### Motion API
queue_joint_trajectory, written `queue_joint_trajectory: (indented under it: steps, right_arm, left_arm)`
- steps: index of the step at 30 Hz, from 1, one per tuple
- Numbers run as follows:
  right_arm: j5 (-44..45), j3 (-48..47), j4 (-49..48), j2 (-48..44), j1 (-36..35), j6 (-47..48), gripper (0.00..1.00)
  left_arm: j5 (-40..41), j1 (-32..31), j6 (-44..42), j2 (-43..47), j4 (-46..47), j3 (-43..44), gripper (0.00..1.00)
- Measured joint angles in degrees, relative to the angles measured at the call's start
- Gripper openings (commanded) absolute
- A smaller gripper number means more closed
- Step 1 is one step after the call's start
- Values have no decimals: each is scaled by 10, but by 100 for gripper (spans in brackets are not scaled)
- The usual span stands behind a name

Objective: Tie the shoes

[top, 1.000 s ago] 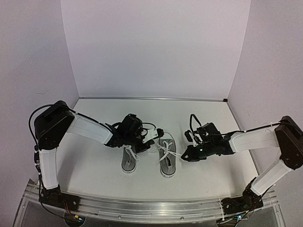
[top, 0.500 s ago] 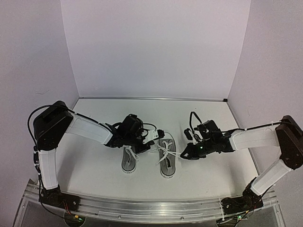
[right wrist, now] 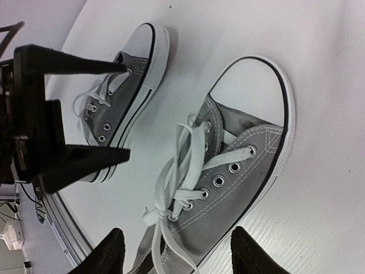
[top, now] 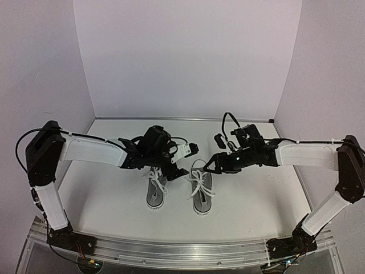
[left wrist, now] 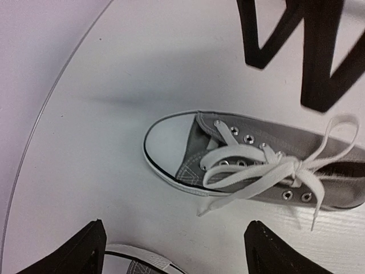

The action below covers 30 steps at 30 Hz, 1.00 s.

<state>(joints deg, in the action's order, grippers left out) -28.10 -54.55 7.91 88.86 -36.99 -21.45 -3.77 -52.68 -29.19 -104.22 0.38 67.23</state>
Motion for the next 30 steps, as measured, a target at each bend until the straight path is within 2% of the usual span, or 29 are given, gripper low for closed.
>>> queue_joint_trajectory:
  steps: [4, 9, 15, 21, 26, 30]
  right_arm:
    - [-1, -14, 6, 0, 0, 9, 85]
    - [-8, 1, 16, -8, 0, 14, 91]
    - [2, 88, 3, -89, 0, 4, 94]
    - [7, 199, -75, -182, 0, -36, 96]
    - [10, 252, -121, -197, 0, -72, 96]
    - [10, 263, -141, -191, 0, -87, 97]
  left_arm:
    - [12, 13, 57, 51, -40, 17, 100]
    - [34, 39, 147, 117, -89, -1, 100]
    - [65, 52, 304, 206, -147, -99, 100]
    - [102, 51, 456, 289, -175, -198, 100]
    - [129, 51, 535, 347, -180, -259, 100]
    - [139, 51, 563, 349, -180, -268, 100]
